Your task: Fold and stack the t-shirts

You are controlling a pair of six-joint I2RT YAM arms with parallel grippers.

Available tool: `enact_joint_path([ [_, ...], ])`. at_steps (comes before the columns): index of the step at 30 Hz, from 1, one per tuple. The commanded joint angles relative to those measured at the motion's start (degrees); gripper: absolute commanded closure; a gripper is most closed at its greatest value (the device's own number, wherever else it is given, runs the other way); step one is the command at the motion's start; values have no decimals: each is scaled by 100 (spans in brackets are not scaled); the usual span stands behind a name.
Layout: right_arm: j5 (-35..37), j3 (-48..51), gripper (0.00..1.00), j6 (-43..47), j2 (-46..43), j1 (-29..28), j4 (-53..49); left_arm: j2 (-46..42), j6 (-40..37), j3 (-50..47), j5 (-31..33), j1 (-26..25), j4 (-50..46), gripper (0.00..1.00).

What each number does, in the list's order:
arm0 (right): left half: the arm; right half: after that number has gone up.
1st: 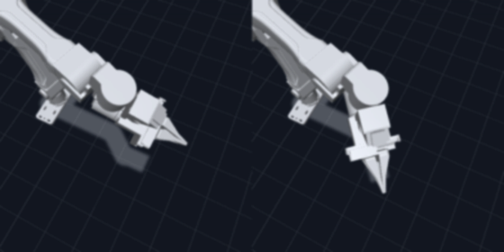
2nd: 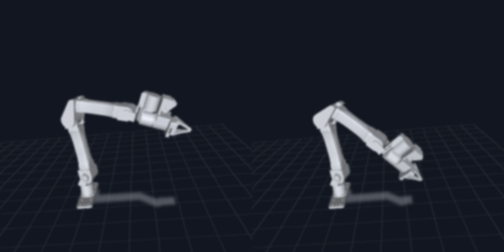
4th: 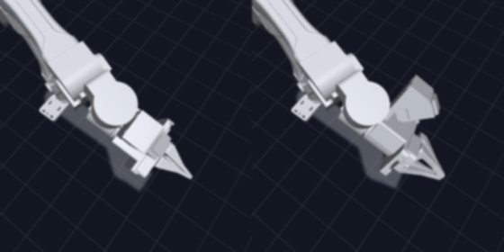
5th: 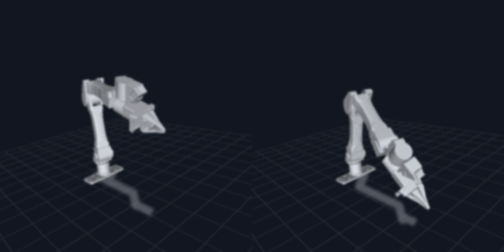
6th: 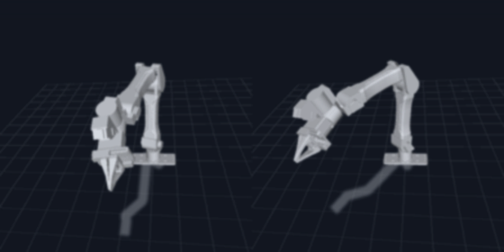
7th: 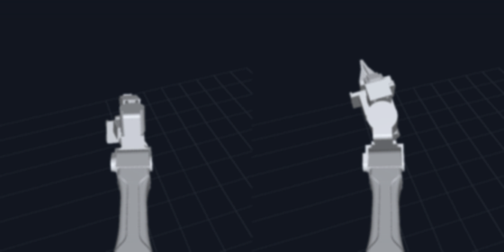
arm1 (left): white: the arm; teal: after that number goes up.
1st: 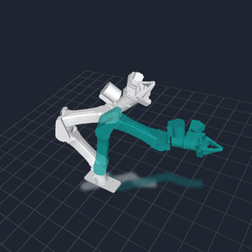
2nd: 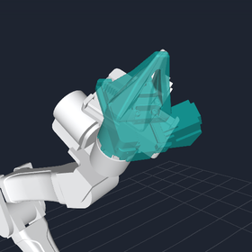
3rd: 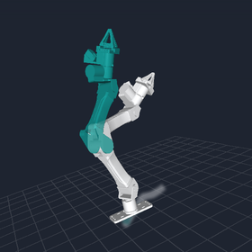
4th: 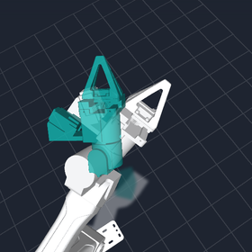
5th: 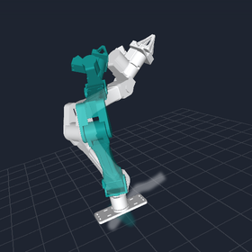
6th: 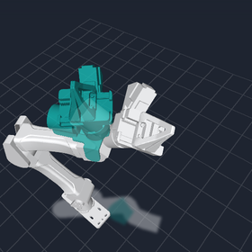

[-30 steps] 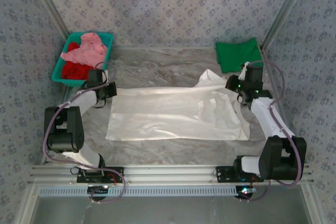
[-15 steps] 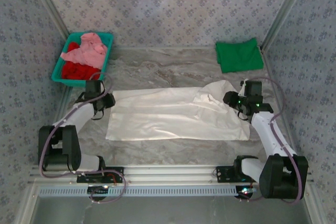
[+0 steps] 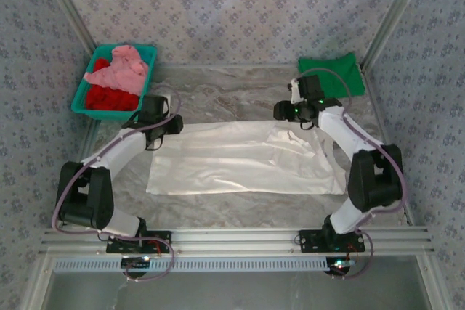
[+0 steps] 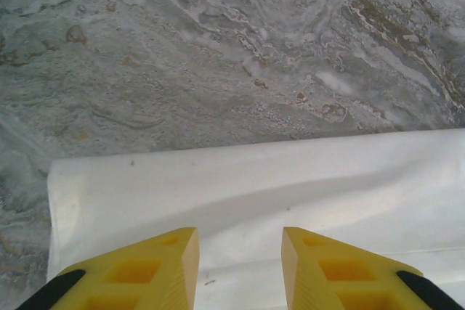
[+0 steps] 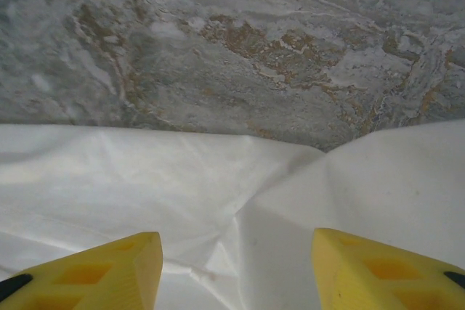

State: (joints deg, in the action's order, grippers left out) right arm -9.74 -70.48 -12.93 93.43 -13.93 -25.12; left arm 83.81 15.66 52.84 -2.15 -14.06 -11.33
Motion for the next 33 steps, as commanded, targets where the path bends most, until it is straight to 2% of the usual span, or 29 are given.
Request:
enact_joint_path([
  [1, 629, -297, 40, 382, 265, -85, -581, 118, -90, 45, -40, -15, -41, 65],
  [7, 769, -196, 38, 465, 364, -302, -899, 100, -79, -102, -12, -11, -96, 65],
  [14, 1089, -80, 47, 607, 412, -548, -1503, 110, -94, -173, 42, -9, -113, 65],
  [17, 1303, -62, 43, 591, 352, -665, -1688, 83, -94, -217, 66, -9, -80, 65],
  [20, 1400, -54, 44, 546, 369, -687, -1822, 81, -81, -274, 75, -2, -27, 65],
  [22, 1435, -32, 52, 522, 372, -699, -1848, 91, -72, -283, 66, -2, -17, 65],
  [26, 1436, -3, 84, 502, 257, -745, -1834, 52, -72, -304, 84, 2, -44, 65],
  [27, 1408, 14, 89, 502, 207, -772, -1813, 18, -72, -316, 101, 8, -44, 65],
  [28, 1381, 25, 93, 508, 127, -824, -1794, -27, -77, -335, 130, 9, -53, 65],
  [33, 1582, -8, 94, 675, -26, -1183, -1948, -211, -115, -404, 219, 48, -102, 65],
])
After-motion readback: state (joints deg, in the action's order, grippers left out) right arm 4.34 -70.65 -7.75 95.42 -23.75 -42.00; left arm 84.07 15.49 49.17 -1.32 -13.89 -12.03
